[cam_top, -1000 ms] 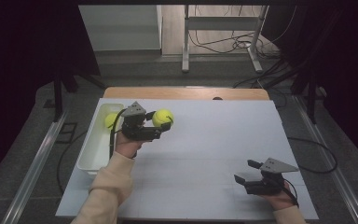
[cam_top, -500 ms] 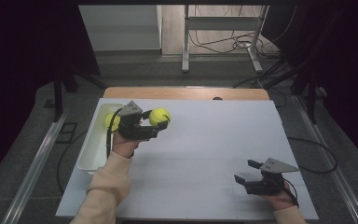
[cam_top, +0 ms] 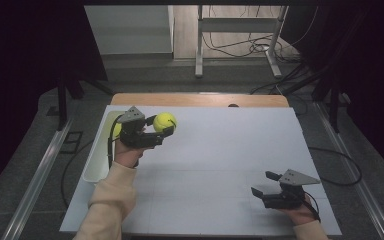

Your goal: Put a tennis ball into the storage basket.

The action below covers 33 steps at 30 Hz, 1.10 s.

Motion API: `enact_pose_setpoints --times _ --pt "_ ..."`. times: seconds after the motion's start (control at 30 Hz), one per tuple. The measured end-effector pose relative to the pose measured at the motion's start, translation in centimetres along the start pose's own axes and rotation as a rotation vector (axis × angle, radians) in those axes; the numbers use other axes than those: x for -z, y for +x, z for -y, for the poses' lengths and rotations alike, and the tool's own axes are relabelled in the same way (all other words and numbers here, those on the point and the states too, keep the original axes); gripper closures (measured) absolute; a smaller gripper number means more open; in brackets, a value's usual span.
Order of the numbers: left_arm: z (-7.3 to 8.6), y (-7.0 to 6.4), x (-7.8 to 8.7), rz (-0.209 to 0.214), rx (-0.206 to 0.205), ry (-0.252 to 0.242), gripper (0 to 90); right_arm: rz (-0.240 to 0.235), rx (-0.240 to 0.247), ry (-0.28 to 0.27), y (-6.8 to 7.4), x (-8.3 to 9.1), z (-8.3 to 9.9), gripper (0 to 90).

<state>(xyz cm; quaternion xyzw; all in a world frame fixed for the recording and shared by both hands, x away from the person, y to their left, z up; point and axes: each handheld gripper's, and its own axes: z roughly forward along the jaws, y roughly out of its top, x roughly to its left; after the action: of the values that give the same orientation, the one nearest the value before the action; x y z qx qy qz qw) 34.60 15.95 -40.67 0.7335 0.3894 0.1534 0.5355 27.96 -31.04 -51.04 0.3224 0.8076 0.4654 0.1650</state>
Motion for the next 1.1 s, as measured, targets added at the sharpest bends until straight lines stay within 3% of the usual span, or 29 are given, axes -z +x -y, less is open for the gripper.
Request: enact_pose_setpoints --times 1.1 --pt "-0.1 0.8 1.3 -0.029 0.02 -0.033 26.3 0.002 0.003 0.0 0.0 0.0 0.0 16.8"
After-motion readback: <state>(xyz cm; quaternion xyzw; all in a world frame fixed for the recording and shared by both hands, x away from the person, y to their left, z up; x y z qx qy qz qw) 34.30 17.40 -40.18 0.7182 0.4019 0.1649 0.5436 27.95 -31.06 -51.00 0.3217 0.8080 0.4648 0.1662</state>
